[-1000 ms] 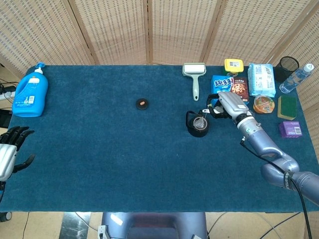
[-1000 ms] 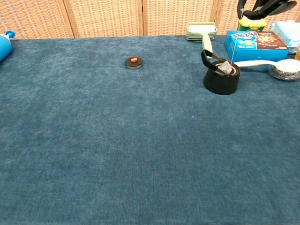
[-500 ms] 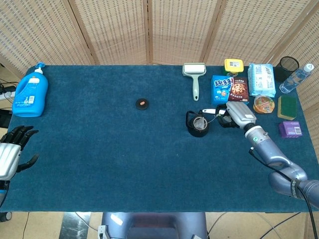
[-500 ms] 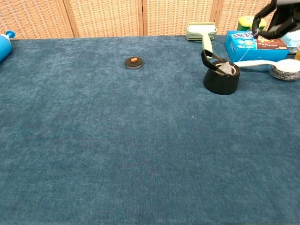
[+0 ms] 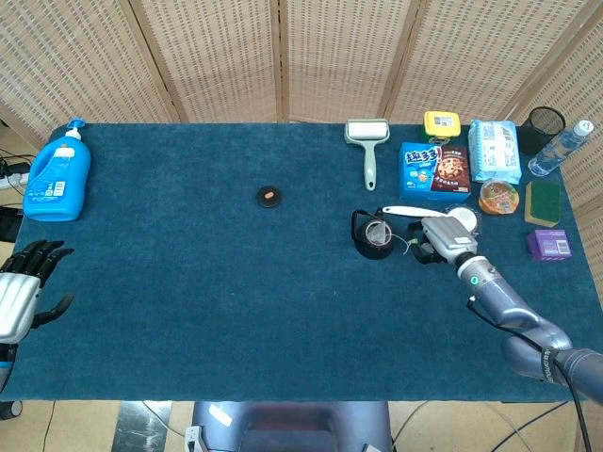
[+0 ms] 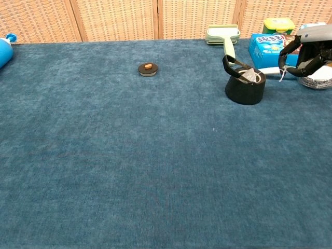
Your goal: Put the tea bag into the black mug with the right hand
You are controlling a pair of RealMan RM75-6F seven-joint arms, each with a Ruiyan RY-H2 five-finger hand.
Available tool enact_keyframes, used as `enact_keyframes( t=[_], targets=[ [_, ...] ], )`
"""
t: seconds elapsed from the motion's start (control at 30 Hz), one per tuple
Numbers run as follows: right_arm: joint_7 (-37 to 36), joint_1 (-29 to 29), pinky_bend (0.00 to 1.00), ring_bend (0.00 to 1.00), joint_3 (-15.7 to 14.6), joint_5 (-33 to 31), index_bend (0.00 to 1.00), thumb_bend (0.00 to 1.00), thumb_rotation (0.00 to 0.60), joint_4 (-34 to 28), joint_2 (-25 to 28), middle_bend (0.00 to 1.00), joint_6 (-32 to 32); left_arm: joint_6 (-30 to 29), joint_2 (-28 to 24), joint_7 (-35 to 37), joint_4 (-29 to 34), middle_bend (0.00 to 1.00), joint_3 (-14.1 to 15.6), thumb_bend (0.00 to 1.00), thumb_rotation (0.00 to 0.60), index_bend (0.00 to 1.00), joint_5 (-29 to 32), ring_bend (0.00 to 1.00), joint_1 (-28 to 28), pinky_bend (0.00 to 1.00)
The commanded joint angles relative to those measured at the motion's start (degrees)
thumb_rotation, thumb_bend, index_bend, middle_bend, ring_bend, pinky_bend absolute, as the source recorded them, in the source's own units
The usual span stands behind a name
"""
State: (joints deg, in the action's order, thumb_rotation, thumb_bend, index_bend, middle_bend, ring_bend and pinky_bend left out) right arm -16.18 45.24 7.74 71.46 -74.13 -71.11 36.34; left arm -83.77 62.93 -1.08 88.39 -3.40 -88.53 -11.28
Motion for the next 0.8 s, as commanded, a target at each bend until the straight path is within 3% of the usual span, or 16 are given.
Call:
enact_keyframes(
  t=[0.03, 0.33, 0.63, 0.8],
  targets=[
    [0.11, 0.03, 1.00, 1.00, -0.19, 0.38, 0.39, 0.67, 0.600, -0.18, 0.38, 1.00, -0.42, -0.01, 0.00, -0.01, 0.02, 0.18, 0.00, 0.31, 0.600, 0.21, -0.05, 0.13, -0.02, 0.23],
    [-0.75, 0.73, 1.00, 1.00, -0.22, 1.25, 0.20, 0.71, 0.600, -2.21, 3.30, 1.00, -3.19, 0.09, 0.01, -0.25, 0.25, 0.18, 0.07, 0.31, 0.600, 0.21, -0.29, 0.13, -0.14, 0.23],
    [-4.30, 5.80, 1.00, 1.00, 1.50, -1.31, 0.13, 0.83, 0.600, -6.09, 9.05, 1.00, -15.09, 0.01, -0.51, -0.91, 1.26, 0.18, -0.06, 0.31, 0.600, 0.21, -0.39, 0.13, -0.24, 0.23],
    [-4.30, 8.47, 1.00, 1.00, 1.75, -3.11, 0.13, 0.86, 0.600, -5.66, 9.66, 1.00, -20.32, 0.13, -0.98, -1.49, 2.12, 0.18, -0.21, 0.31, 0.600, 0.21, -0.10, 0.13, -0.29, 0.23]
  ],
)
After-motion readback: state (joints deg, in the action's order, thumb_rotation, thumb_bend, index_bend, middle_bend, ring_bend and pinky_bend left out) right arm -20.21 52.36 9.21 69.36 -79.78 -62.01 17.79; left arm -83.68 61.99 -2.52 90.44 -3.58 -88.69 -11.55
